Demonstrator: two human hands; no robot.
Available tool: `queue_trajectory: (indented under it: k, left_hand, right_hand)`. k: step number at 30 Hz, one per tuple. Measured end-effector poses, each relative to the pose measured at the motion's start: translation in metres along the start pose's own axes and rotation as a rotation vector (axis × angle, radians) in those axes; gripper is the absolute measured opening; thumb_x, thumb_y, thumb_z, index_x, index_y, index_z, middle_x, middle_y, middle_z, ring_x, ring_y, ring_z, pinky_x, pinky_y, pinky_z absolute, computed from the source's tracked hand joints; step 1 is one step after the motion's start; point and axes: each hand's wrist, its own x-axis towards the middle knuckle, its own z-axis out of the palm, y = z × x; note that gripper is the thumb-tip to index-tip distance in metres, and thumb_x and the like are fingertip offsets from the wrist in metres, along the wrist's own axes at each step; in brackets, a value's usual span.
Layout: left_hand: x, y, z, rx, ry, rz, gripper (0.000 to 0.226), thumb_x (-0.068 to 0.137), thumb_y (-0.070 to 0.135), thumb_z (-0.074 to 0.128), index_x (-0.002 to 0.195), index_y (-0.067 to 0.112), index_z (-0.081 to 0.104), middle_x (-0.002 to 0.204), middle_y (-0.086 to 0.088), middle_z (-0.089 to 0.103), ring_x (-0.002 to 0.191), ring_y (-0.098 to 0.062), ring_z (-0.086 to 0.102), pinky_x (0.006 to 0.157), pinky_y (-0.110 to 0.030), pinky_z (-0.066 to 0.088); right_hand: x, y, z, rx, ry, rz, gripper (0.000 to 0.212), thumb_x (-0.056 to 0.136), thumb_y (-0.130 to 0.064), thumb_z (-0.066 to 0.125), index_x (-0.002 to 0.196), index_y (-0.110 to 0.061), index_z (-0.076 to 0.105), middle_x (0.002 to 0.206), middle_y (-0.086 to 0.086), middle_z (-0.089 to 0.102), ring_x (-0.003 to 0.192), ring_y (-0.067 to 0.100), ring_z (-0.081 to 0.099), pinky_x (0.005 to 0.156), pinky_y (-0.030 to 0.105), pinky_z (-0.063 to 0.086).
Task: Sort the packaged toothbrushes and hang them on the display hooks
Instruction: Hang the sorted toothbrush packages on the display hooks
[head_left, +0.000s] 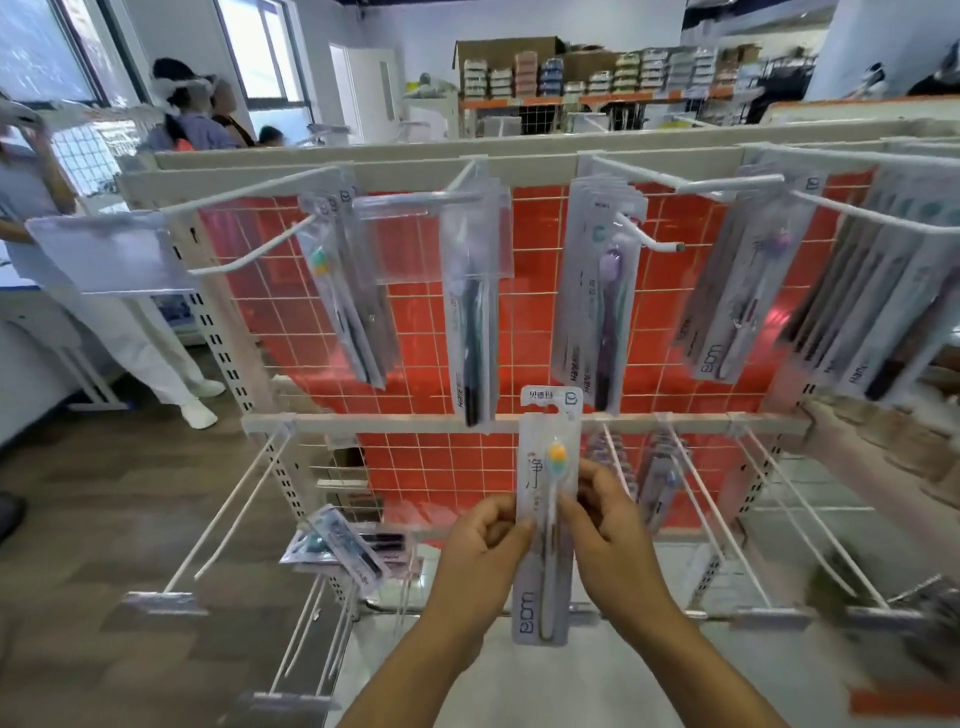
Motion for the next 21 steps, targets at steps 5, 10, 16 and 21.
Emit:
queue_trajectory:
  k: [5,10,16,21]
  left_hand:
    - [-0.007,-0.020,-0.011,0.023,-0.012,-0.032,0.015,0.095,0.019,0.055,0.104,0.024,0.067,0.091,0.008,0.075,0.086,-0.008,0.071,0.074,-0.023,0.057]
    - [-0.014,-0.043,-0.027,0.056,-0.027,-0.082,0.015,0.094,0.016,0.058,0.102,0.023,0.068,0.089,0.008,0.075,0.085,-0.008,0.071,0.073,-0.021,0.055]
    - [-0.021,-0.061,-0.043,0.195,-0.035,-0.082,0.017,0.092,0.012,0.060,0.099,0.025,0.069,0.086,0.014,0.074,0.081,-0.001,0.069,0.067,-0.012,0.051]
    - [-0.026,-0.070,-0.045,0.248,-0.083,-0.060,0.017,0.093,0.011,0.060,0.096,0.025,0.069,0.087,0.010,0.073,0.080,-0.001,0.067,0.067,-0.011,0.050]
  right_hand:
    - [-0.020,0.013,0.015,-0.044,-0.012,0.040,0.016,0.097,-0.019,0.051,0.109,-0.026,0.057,0.102,-0.010,0.068,0.094,0.002,0.065,0.078,0.020,0.055]
    - [-0.040,0.025,0.029,-0.068,-0.028,0.107,0.015,0.096,-0.019,0.051,0.102,-0.030,0.059,0.096,-0.010,0.068,0.087,0.000,0.064,0.072,0.014,0.053]
    - [-0.057,0.037,0.041,-0.084,0.003,0.133,0.019,0.094,-0.013,0.055,0.096,-0.032,0.060,0.089,-0.011,0.070,0.084,-0.001,0.064,0.069,0.010,0.050]
    - [-0.069,0.049,0.041,-0.065,0.051,0.186,0.024,0.095,-0.005,0.051,0.092,-0.027,0.062,0.088,-0.009,0.069,0.081,-0.001,0.064,0.068,0.009,0.047]
